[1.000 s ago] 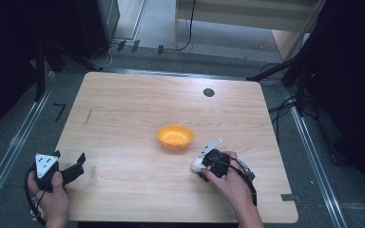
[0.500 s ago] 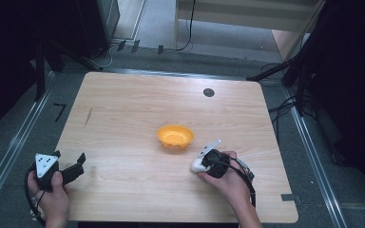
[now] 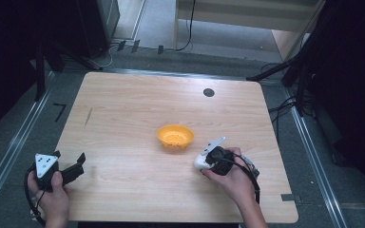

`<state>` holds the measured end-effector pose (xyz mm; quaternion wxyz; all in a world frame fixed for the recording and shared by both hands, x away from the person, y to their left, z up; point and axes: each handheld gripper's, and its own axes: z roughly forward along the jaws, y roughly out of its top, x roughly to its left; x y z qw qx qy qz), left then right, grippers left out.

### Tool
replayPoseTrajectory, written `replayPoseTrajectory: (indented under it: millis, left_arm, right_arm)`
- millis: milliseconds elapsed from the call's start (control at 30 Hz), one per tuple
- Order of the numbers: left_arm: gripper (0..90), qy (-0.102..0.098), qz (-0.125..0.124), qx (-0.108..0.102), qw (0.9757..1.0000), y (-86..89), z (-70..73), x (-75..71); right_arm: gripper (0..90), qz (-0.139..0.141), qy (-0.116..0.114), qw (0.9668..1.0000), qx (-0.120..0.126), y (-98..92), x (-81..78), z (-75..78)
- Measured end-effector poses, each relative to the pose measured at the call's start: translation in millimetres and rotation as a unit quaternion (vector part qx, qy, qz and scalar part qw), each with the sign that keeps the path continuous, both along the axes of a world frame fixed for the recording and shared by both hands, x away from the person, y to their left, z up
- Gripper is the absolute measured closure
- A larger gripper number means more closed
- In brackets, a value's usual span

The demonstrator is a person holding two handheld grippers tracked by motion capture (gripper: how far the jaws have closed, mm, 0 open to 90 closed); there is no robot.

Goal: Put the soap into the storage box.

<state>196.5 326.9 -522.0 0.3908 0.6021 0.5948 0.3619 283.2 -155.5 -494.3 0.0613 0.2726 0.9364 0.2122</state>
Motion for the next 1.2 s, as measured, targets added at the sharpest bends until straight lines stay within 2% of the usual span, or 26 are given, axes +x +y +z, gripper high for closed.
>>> replayPoseTrajectory:
  millis: [167,300,500,833,1033,1200]
  left_arm:
    - [13.9,-0.001,0.001,-0.002,1.0000,0.2,-0.1,0.0]
    - [13.8,-0.001,0.001,-0.003,1.0000,0.4,0.0,0.0]
    - [13.8,0.000,0.000,-0.004,1.0000,0.6,0.0,0.1]
    - [13.8,-0.001,0.001,-0.004,1.0000,0.6,0.0,-0.2]
    - [13.8,0.000,0.001,-0.005,1.0000,0.7,0.0,-0.1]
    - [13.8,-0.001,0.001,-0.004,1.0000,0.8,0.1,-0.2]
  right_arm:
    - [50.9,0.013,-0.014,0.9998,0.001,0.6,6.0,9.0]
    - [50.9,0.018,-0.016,0.9997,0.003,1.2,8.9,13.0]
    - [50.9,0.033,-0.028,0.9991,-0.004,2.5,17.1,20.8]
    - [50.8,0.047,-0.029,0.9984,-0.004,6.2,26.0,28.8]
    - [50.8,0.069,-0.032,0.9971,-0.004,8.8,36.1,30.7]
    - [50.8,0.077,-0.036,0.9964,-0.003,10.8,41.6,32.3]
